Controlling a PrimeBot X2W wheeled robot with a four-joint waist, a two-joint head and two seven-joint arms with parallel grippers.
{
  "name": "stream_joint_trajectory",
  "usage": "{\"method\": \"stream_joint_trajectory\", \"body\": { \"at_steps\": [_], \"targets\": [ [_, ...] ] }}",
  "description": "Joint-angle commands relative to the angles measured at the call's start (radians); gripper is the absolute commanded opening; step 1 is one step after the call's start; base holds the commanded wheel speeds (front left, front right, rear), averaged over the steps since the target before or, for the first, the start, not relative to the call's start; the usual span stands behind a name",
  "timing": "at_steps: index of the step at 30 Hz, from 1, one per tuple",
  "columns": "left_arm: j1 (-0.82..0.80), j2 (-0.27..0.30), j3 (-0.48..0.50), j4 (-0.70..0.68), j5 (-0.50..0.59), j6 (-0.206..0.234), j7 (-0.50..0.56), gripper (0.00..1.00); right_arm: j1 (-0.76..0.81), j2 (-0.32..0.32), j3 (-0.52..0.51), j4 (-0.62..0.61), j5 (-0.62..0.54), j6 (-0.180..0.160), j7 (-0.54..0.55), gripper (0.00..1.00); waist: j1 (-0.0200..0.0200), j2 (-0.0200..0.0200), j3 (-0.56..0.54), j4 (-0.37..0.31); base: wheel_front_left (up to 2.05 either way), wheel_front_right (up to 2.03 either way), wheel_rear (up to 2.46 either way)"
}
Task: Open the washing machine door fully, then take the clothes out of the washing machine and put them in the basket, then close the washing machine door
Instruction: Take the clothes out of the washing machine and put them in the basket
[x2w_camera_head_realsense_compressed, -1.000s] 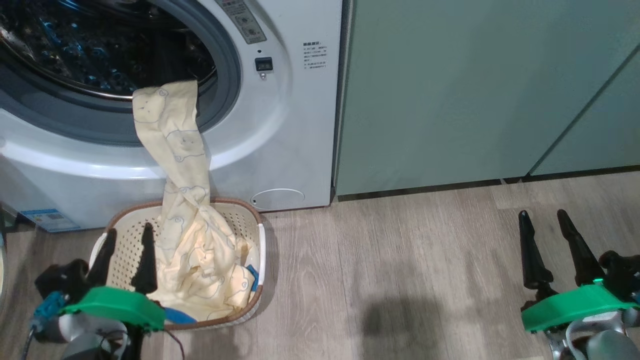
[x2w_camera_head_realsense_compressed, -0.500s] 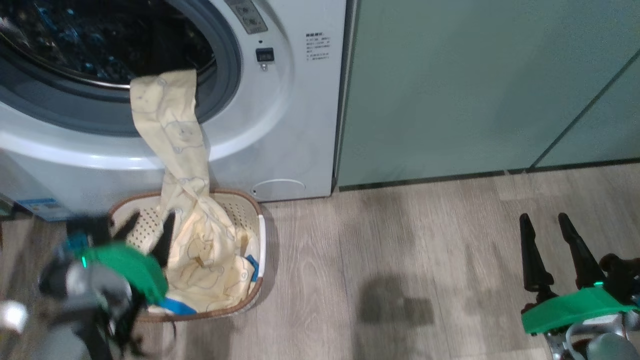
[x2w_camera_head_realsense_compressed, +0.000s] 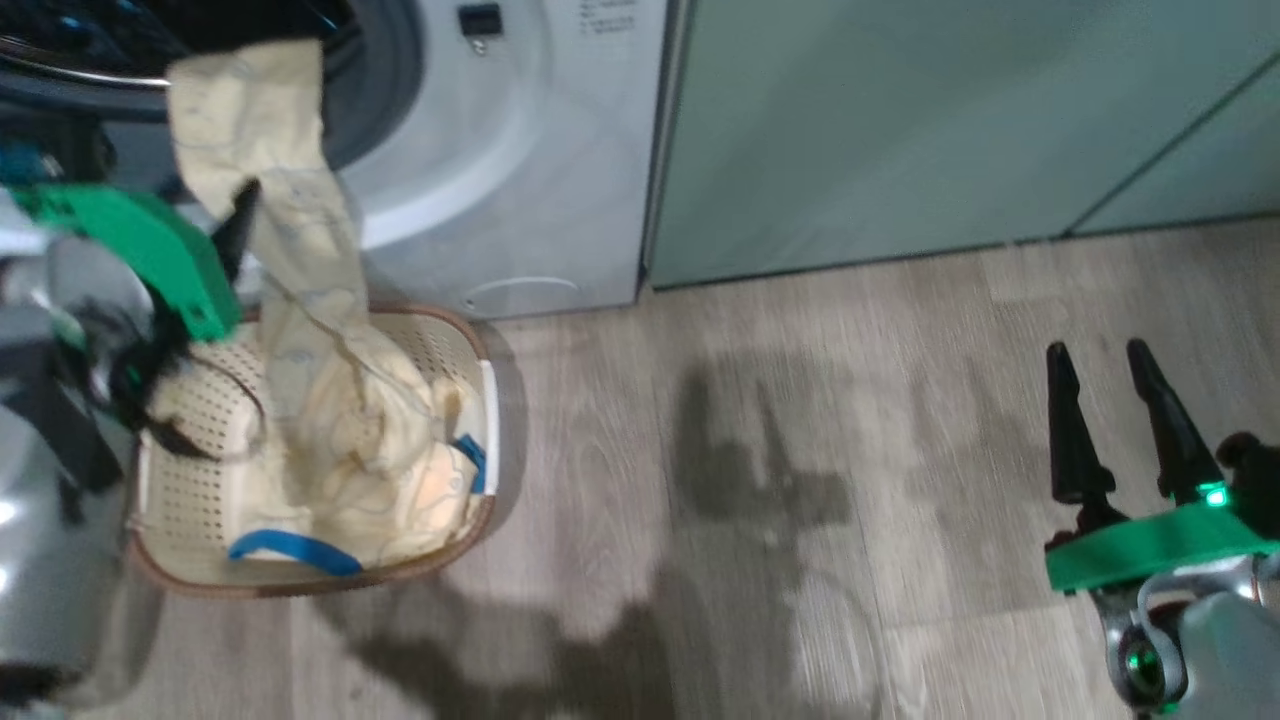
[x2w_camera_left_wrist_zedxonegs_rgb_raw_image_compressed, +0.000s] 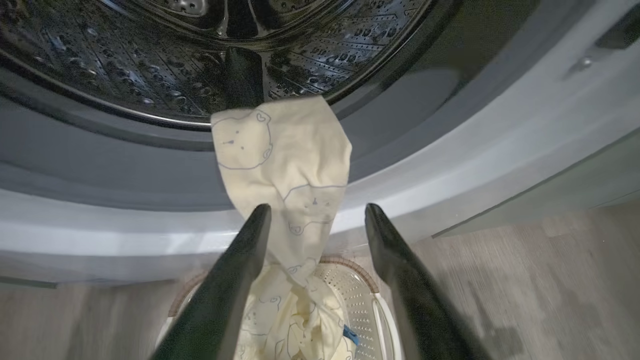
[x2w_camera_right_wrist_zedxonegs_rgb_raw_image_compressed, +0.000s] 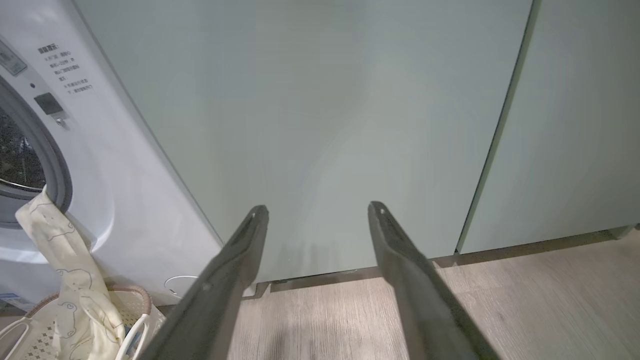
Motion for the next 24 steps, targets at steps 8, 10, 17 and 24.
{"method": "stream_joint_trajectory", "body": {
  "at_steps": [8, 10, 17, 24],
  "targets": [
    [-0.256, 0.135, 0.02, 0.088, -0.004, 0.001, 0.093, 1.0, -0.069, 0.002, 0.022, -0.05, 0.032, 0.004, -0.01, 1.0, -0.0003, 0.0, 0.123, -0.053, 0.0, 0.0, 0.0],
    [-0.315, 0.147, 0.014, 0.126, -0.003, 0.001, 0.117, 1.0, -0.08, 0.002, 0.023, -0.053, 0.038, 0.004, -0.01, 1.0, -0.0003, 0.0, 0.149, -0.06, 0.0, 0.0, 0.0],
    [-0.473, 0.167, -0.026, 0.23, 0.022, 0.003, 0.16, 1.0, -0.105, 0.002, 0.028, -0.06, 0.059, 0.004, -0.01, 1.0, -0.0003, 0.0, 0.222, -0.081, 0.0, 0.0, 0.0],
    [-0.559, 0.172, -0.072, 0.319, 0.058, 0.006, 0.189, 1.0, -0.125, 0.002, 0.031, -0.062, 0.071, 0.004, -0.01, 1.0, -0.0003, 0.0, 0.262, -0.089, 0.0, 0.0, 0.0]
  ]
}}
